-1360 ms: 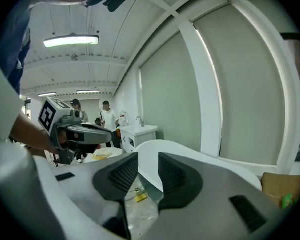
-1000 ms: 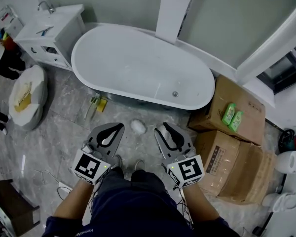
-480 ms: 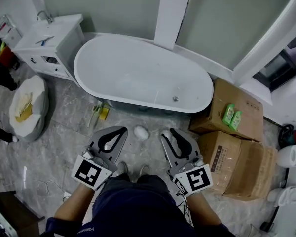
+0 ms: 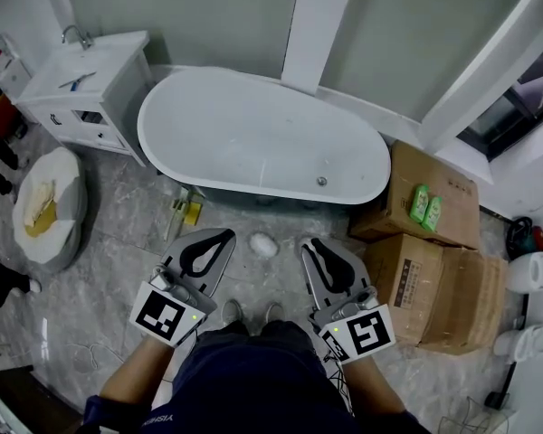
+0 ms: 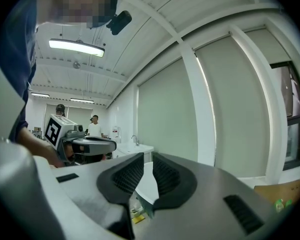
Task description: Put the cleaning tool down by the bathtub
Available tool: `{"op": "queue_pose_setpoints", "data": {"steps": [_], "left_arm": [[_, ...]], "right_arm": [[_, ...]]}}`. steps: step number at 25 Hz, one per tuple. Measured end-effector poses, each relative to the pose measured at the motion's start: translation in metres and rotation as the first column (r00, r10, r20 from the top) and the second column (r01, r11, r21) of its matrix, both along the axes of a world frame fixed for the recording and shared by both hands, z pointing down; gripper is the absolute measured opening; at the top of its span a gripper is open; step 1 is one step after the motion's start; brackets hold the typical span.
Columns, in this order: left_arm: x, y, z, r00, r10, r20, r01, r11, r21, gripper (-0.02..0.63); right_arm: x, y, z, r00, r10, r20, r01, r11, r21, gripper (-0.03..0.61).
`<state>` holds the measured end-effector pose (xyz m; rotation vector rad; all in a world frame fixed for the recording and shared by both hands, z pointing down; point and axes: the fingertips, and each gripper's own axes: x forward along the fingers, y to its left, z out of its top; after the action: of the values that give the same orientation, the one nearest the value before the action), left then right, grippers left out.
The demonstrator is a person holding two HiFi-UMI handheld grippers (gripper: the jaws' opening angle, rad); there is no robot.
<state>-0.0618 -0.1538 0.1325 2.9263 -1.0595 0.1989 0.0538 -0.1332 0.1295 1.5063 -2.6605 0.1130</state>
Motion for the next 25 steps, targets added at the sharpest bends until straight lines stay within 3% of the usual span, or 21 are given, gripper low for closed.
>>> {"op": "queue_pose_setpoints", "data": {"steps": [25], "left_arm": [[-0.025, -0.002, -0.013, 0.995, 0.095, -0.034, -0.094, 0.995, 0.029, 0.032]], "right_arm": [[-0.049, -0.002, -0.008, 1.0, 0.021, -0.018, -0.021, 1.0, 0.013, 0.005]]}}
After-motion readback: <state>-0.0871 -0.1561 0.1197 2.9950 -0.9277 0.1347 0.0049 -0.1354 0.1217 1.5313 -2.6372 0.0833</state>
